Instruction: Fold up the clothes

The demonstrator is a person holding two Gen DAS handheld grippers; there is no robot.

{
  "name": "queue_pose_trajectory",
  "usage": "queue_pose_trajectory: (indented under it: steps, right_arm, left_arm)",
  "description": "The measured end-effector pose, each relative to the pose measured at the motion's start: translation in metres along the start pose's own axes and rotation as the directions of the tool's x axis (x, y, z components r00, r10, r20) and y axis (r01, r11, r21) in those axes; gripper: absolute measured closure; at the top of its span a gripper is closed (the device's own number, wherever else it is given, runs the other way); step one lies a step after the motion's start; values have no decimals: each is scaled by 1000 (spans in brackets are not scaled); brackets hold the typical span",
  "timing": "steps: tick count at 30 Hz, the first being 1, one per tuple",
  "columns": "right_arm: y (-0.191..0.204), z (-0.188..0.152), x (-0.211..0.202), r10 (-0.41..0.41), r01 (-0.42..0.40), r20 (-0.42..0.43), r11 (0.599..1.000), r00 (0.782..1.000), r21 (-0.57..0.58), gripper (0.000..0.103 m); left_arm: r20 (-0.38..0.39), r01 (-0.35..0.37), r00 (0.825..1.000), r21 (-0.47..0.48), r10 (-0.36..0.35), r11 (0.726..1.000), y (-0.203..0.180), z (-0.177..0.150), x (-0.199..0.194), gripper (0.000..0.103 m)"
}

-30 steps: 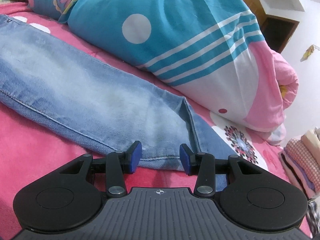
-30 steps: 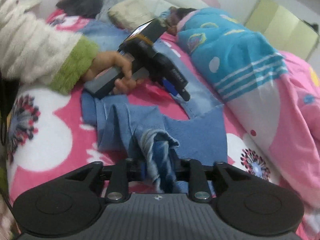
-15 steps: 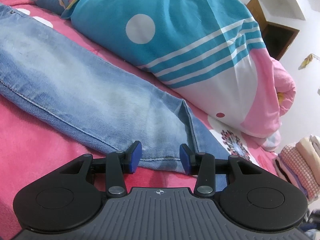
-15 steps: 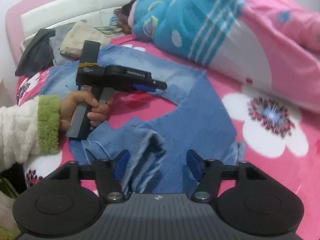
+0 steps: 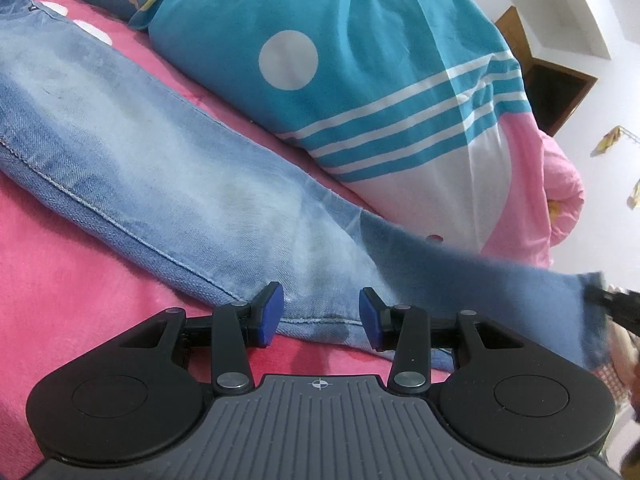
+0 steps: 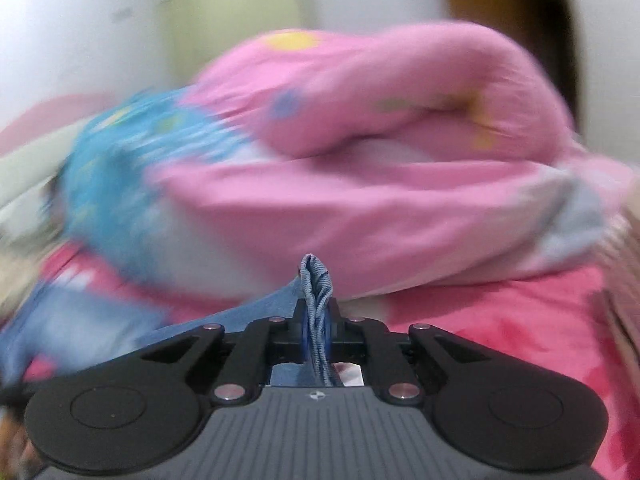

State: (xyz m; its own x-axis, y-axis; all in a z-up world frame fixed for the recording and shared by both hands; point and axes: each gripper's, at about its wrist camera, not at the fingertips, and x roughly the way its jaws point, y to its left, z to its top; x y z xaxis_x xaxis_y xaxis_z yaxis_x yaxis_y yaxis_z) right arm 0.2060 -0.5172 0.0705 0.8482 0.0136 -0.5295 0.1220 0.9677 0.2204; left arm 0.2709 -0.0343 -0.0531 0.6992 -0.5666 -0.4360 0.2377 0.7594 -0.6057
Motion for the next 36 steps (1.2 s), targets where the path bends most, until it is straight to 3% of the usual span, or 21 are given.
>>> queue_pose_trajectory:
  steps: [4,7,12,15,17,20,21,23,25,26,28,29,31,33,36]
  right_arm:
    - [-72,-12,62,-73,92,-94,971,993,222,97]
    - [-98,-36,97,-82,133,-175,943,981,305,97]
    - [-108,-43,103,-72,109,-125,943,990,316,96]
    - [-117,-45,106,-126,165,-148,943,981,289,90]
    - [-131,-43,95,-262,293,-135,894,956,338,89]
    - [-140,-41,65,-311,315,-87,833,946,454,86]
    - [-133,-39,57,-286,282,-60,848,956,449,86]
    - [-91,-34,56,-176,176,-30,926,984,335,86]
    - [-41,-31,68,-9,21,-55,974,998,226,86]
    - [-14,-32,80,83,-66,-85,980,993,185,86]
    - [39,-41,107,229,-215,-168,972,959,98,86]
    - [61,-48,119,263,-257,-208,965,942,56,85]
    - [85,-64,135,271,-285,-260,958,927,-18,86]
    - [80,-79,140,238,-265,-260,961,936,-75,91]
    - [13,-82,113,161,-163,-199,987,967,10,99]
  left_arm:
    - [-1,4,1000,-3,-4,1000,0,1,-1,62]
    - [-1,4,1000,-2,-4,1000,-1,2,-1,62]
    - [-1,6,1000,-3,-6,1000,-1,2,-2,62]
    - [-1,7,1000,-5,-7,1000,0,2,-2,61]
    - [-2,9,1000,-4,-9,1000,0,2,-2,62]
    - [-1,11,1000,-6,-11,1000,1,2,-2,61]
    - [-1,14,1000,-10,-14,1000,1,2,-2,61]
    - [0,19,1000,-19,-19,1000,2,2,-1,62]
    - [-1,20,1000,-22,-20,1000,2,2,-1,61]
    - [-1,20,1000,-23,-20,1000,2,2,-1,61]
    - [-1,25,1000,-30,-25,999,3,2,-1,61]
    - [0,28,1000,-36,-28,999,4,2,-1,61]
    - [0,33,999,-47,-33,998,5,2,-2,61]
    - [1,35,999,-49,-35,998,5,2,-2,61]
    - [2,38,999,-51,-38,998,5,2,-3,61]
